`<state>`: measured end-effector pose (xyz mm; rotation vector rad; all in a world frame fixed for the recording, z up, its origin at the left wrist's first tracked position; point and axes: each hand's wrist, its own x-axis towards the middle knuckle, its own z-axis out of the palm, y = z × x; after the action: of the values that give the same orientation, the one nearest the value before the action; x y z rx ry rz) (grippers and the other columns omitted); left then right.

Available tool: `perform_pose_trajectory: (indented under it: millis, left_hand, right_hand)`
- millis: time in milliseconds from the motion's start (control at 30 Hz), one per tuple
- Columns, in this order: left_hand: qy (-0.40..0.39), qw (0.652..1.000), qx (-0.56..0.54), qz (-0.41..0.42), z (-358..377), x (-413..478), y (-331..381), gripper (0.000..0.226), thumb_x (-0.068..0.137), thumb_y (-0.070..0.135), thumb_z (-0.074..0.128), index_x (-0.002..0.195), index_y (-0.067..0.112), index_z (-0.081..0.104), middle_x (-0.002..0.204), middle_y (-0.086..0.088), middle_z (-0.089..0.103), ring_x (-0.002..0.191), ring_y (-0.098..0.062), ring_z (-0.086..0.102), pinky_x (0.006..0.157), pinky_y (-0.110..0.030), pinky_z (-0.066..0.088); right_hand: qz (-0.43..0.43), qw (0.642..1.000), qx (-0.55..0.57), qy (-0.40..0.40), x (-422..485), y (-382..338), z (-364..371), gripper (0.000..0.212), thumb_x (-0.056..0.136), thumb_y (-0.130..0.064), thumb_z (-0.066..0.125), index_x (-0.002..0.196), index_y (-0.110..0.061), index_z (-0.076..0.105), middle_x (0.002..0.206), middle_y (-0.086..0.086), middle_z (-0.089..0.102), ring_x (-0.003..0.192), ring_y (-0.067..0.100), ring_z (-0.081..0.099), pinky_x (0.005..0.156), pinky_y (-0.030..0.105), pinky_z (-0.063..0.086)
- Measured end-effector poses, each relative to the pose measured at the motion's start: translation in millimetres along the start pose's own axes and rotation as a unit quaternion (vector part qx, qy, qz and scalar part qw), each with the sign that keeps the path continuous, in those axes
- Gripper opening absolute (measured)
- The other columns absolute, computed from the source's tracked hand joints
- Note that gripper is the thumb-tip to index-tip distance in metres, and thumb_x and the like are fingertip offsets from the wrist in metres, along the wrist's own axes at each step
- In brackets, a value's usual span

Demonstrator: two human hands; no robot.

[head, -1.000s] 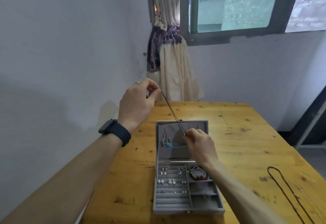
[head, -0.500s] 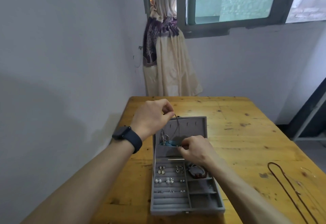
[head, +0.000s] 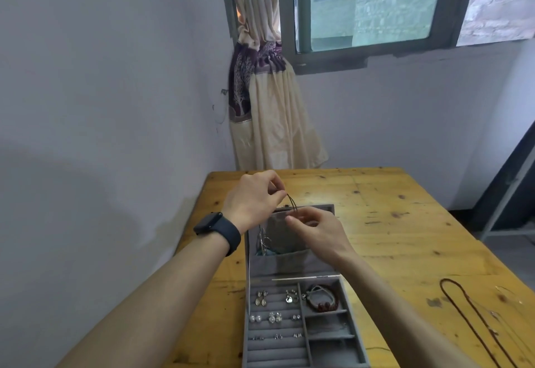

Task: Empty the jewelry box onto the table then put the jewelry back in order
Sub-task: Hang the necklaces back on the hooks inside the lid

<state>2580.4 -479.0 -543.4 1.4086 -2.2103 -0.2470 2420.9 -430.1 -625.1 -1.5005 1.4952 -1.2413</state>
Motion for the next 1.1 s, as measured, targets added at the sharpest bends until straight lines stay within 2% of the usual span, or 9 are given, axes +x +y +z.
perform_pose_trajectory:
  millis: [167,300,367,500,600,767,867,967,1100]
  left_hand:
    - [0.017,0.998,-0.063,-0.019,3.5,2.3,0.5,0.009,0.092,0.042,0.066,0.094,0.034,0.064,0.085,0.013,0.071,0.081,-0.005,0.066,0.072,-0.037,0.060]
    - [0.025,0.997,-0.070,-0.032,10.1,-8.0,-4.9,0.009,0.090,0.042,0.067,0.090,0.033,0.064,0.084,0.014,0.071,0.079,-0.005,0.066,0.072,-0.035,0.059]
    - [0.014,0.998,-0.057,-0.032,13.9,-15.2,-9.5,0.009,0.091,0.042,0.067,0.091,0.033,0.065,0.087,0.014,0.070,0.082,-0.004,0.065,0.072,-0.033,0.059]
    - [-0.010,0.998,-0.043,-0.033,24.3,-28.4,-17.1,0.010,0.092,0.041,0.066,0.095,0.032,0.067,0.089,0.014,0.070,0.083,-0.003,0.064,0.070,-0.027,0.058]
    - [-0.018,0.999,-0.031,-0.034,32.3,-36.4,-21.0,0.009,0.092,0.040,0.065,0.095,0.033,0.067,0.088,0.016,0.068,0.082,-0.001,0.063,0.066,-0.022,0.055]
    - [-0.036,0.999,-0.001,-0.038,34.3,-40.4,-25.6,0.009,0.092,0.041,0.065,0.098,0.034,0.068,0.091,0.017,0.068,0.085,-0.002,0.063,0.069,-0.028,0.059]
    - [-0.050,0.998,0.008,-0.033,32.1,-38.1,-25.8,0.009,0.093,0.039,0.067,0.099,0.034,0.070,0.098,0.014,0.071,0.088,-0.003,0.065,0.070,-0.028,0.059]
    - [-0.061,0.998,0.018,-0.029,32.3,-36.0,-25.1,0.009,0.093,0.036,0.067,0.101,0.033,0.071,0.101,0.013,0.072,0.089,-0.003,0.065,0.071,-0.028,0.060]
    - [-0.061,0.996,0.050,-0.028,36.4,-34.0,-24.8,0.010,0.093,0.037,0.066,0.102,0.034,0.071,0.101,0.013,0.071,0.088,-0.006,0.065,0.069,-0.028,0.059]
  right_hand:
    - [0.019,0.999,-0.026,0.040,12.4,6.6,4.4,0.012,0.087,-0.041,0.073,0.087,-0.029,0.076,0.075,-0.008,0.072,0.073,0.007,0.067,0.071,0.028,0.055]
    - [-0.031,0.994,-0.067,0.082,8.9,24.0,12.1,0.007,0.086,-0.029,0.076,0.093,-0.028,0.079,0.086,-0.011,0.072,0.083,0.001,0.066,0.075,0.017,0.052]
    - [-0.062,0.988,-0.102,0.095,3.9,36.5,14.5,0.010,0.086,-0.022,0.077,0.095,-0.024,0.079,0.089,-0.008,0.069,0.083,0.004,0.065,0.079,0.022,0.054]
    - [-0.112,0.955,-0.270,0.053,-3.8,52.5,14.2,0.015,0.094,-0.032,0.065,0.106,-0.029,0.075,0.100,-0.008,0.068,0.087,0.015,0.064,0.076,0.035,0.055]
    - [-0.107,0.923,-0.370,0.002,-4.9,52.1,14.0,0.019,0.097,-0.039,0.057,0.107,-0.032,0.071,0.101,-0.009,0.070,0.091,0.019,0.066,0.073,0.036,0.054]
    - [-0.018,0.936,-0.344,-0.074,5.1,42.8,13.2,0.017,0.084,-0.035,0.067,0.098,-0.030,0.074,0.093,-0.006,0.076,0.089,0.019,0.069,0.077,0.037,0.057]
    - [0.010,0.958,-0.277,-0.081,10.0,38.4,8.9,0.019,0.077,-0.038,0.075,0.093,-0.032,0.067,0.089,-0.009,0.073,0.086,0.012,0.068,0.078,0.035,0.057]
    - [-0.021,0.973,-0.220,-0.062,6.8,36.6,8.9,0.023,0.077,-0.042,0.076,0.096,-0.031,0.071,0.091,-0.011,0.070,0.086,0.007,0.065,0.082,0.034,0.057]
    - [-0.071,0.978,-0.193,0.023,-0.5,36.1,14.3,0.035,0.081,-0.053,0.073,0.109,-0.032,0.075,0.105,-0.010,0.061,0.096,0.008,0.060,0.086,0.027,0.052]
